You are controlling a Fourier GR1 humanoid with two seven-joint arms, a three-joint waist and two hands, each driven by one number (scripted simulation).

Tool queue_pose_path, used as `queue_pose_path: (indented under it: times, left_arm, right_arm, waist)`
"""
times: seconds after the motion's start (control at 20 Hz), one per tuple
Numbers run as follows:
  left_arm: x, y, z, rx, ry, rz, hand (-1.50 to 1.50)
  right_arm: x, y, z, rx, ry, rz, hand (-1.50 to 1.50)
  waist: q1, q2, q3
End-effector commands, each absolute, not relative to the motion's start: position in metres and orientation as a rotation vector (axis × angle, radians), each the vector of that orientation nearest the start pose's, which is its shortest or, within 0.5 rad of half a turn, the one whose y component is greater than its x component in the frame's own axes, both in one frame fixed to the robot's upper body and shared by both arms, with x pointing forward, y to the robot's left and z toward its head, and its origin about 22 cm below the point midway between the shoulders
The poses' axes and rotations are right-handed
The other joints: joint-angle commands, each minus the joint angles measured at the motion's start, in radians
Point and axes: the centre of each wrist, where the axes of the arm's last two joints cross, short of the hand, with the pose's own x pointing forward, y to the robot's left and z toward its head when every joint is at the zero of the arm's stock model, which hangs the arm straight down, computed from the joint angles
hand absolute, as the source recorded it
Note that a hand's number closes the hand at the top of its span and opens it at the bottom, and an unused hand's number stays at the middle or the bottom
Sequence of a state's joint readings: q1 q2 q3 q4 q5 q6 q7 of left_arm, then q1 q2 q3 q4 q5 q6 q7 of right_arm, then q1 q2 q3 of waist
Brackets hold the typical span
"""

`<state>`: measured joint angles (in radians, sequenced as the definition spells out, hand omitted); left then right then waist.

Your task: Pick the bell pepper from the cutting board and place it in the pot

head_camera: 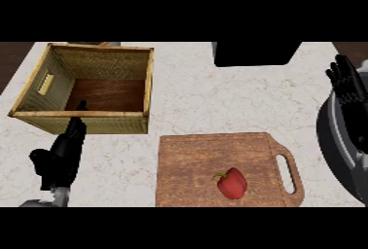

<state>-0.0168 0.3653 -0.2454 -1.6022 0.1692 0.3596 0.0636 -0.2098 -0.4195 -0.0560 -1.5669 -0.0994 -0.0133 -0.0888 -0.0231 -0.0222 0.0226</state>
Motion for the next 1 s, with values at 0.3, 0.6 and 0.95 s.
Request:
queue_pose_path:
  times: [0.3,0.6,0.95]
  left_arm:
    - [0.265,0.225,0.06,0.08,-1.711,-0.086,0.0]
    - [0.29,0.23,0.086,0.034,-1.784,-0.004,0.0]
    - [0.299,0.25,0.095,0.074,-1.79,0.021,0.0]
  right_arm:
    - [0.3,-0.217,0.223,0.169,-2.186,1.343,1.5]
    - [0.327,-0.208,0.2,0.737,-2.039,1.617,-1.5]
    - [0.331,-0.208,0.22,0.683,-2.059,1.957,-1.5]
  waist:
    - [0.154,-0.017,-0.044]
    - [0.106,0.053,-0.019]
    - [0.07,0.045,-0.02]
